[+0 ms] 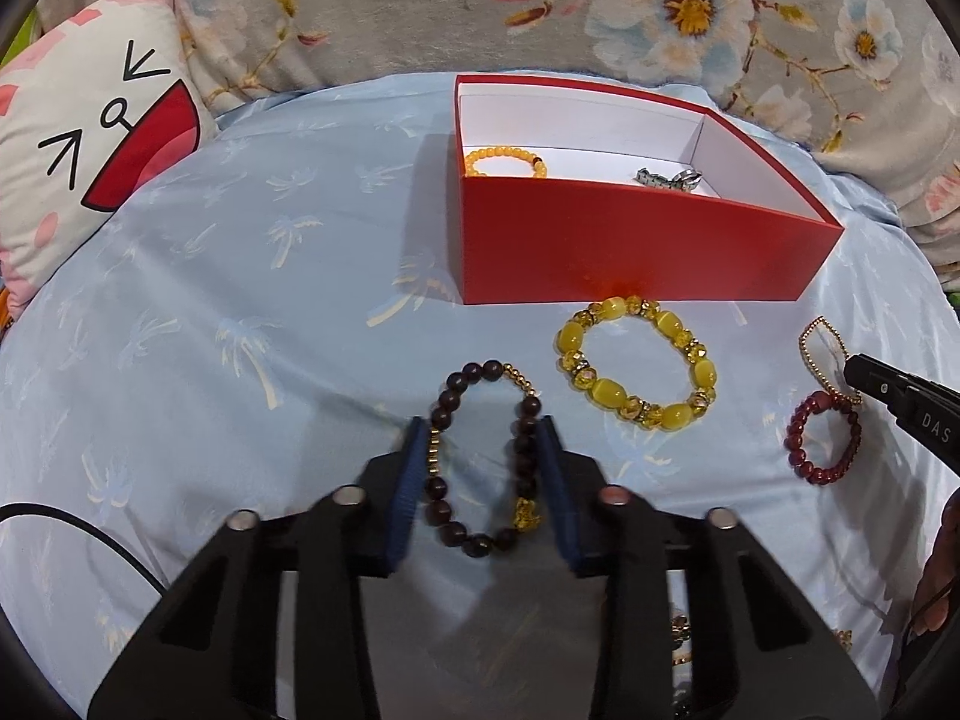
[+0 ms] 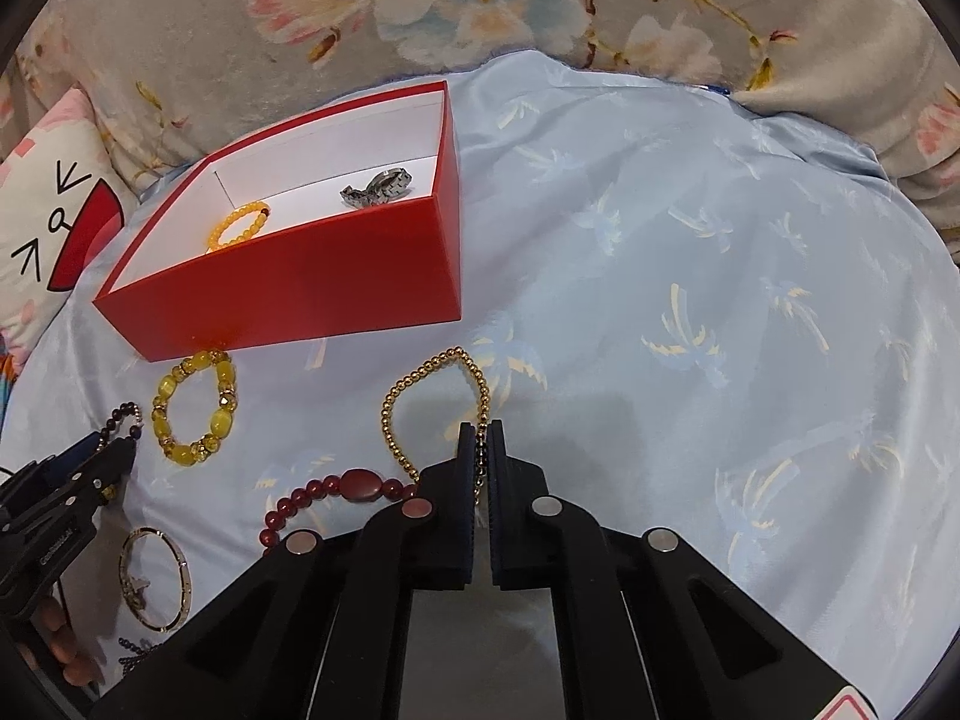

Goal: Organize jewelry
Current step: 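Grasp the gold chain bracelet with the right tool while the left tool grasps the dark brown bead bracelet, then carry both held bracelets into the red box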

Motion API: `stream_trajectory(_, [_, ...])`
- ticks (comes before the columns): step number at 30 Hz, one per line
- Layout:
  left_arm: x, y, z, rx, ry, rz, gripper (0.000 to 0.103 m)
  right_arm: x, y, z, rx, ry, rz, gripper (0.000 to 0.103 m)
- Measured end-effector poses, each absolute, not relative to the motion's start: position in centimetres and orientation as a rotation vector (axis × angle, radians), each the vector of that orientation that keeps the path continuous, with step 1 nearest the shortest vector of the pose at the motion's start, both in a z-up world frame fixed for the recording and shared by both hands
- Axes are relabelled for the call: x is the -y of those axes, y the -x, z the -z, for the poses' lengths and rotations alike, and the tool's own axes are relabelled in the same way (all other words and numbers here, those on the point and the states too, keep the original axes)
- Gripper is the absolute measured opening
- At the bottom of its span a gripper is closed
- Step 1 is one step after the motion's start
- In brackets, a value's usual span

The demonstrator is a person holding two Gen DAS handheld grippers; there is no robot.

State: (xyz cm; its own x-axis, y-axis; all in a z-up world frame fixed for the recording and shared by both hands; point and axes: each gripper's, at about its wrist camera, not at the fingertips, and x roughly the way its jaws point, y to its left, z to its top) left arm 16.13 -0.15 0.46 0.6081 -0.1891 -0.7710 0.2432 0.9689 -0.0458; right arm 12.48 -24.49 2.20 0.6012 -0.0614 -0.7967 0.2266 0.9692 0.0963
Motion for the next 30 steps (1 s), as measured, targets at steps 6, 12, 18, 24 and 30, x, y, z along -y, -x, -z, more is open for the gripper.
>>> stream_trajectory(6, [-0.4, -16.2, -0.8, -0.909, -0.007, 0.290, 0.008, 24.2, -11.4, -3.6, -0.886, -0.214, 0.147, 0.003])
stream_trajectory(12, [-0.5, -15.5, -1.7, -0.898, 0.009, 0.316, 0.008, 23.7, -10.2, -4.6, -0.869, -0.242, 0.115, 0.003])
stream_trajectory(18, [-0.4, -14.7, -2.9, -0.878, 0.012, 0.333, 0.008, 23.0, -9.4, -5.7, -0.848, -0.249, 0.088, 0.003])
stream_trajectory(24, [0.4, -14.4, -5.6, -0.835, 0.006, 0.362, 0.008, 22.9, -9.4, -8.2, -0.800, -0.264, 0.053, 0.003])
stream_trajectory(30, [1.6, -16.1, -8.9, -0.771, -0.005, 0.384, 0.008, 23.1, -11.4, -11.5, -0.741, -0.250, 0.034, 0.003])
